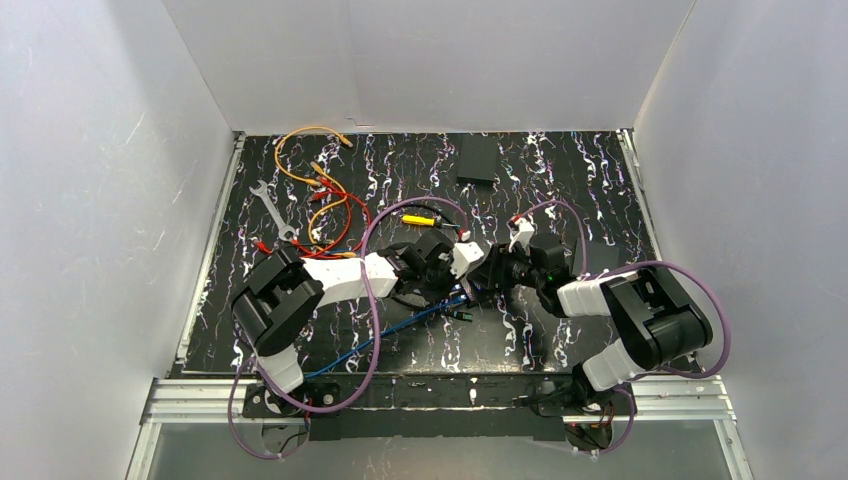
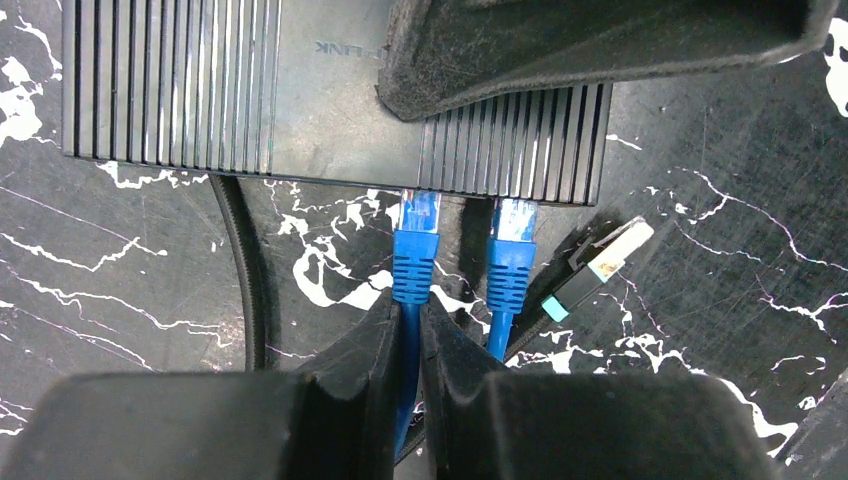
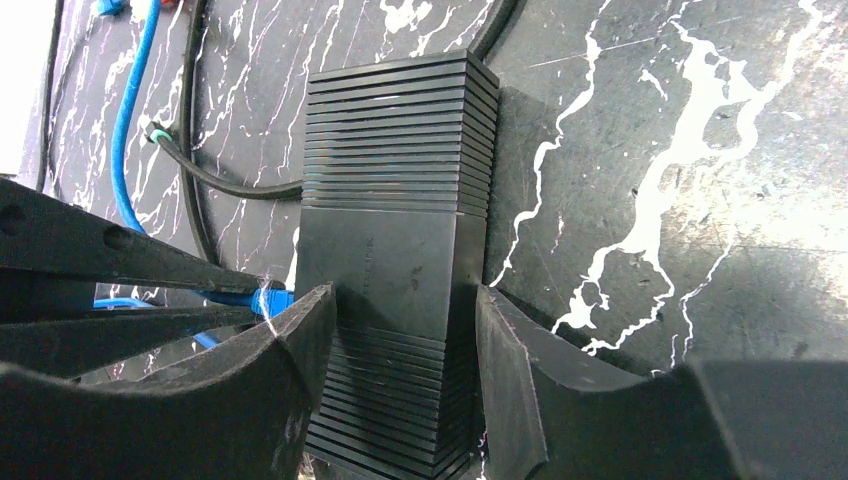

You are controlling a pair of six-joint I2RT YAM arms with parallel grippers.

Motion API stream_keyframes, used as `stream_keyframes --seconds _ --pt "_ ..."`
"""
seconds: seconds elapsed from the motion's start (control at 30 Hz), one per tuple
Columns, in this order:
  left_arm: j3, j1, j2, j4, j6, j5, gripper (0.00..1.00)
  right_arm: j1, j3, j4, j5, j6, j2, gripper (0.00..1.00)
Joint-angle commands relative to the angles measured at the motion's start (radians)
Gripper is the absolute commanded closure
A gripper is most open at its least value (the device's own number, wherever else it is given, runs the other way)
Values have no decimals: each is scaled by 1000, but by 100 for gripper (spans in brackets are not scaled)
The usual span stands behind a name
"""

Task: Insert the plug into the switch port
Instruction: Insert the connector into the switch port.

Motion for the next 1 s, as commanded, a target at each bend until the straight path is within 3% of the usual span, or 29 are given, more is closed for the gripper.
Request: stream_keyframes --seconds 0.0,0.23,0.7,0.97 --pt "113 -27 -18 304 -10 -19 93 114 -16 23 -363 91 13 40" --pt "140 -43 13 305 -13 1 92 115 -23 28 -341 98 7 39" --pt "47 -65 -5 329 -7 35 89 71 -22 -348 194 -29 -281 33" --pt "21 -70 17 355 -55 9 83 68 -17 -410 310 -30 -293 25"
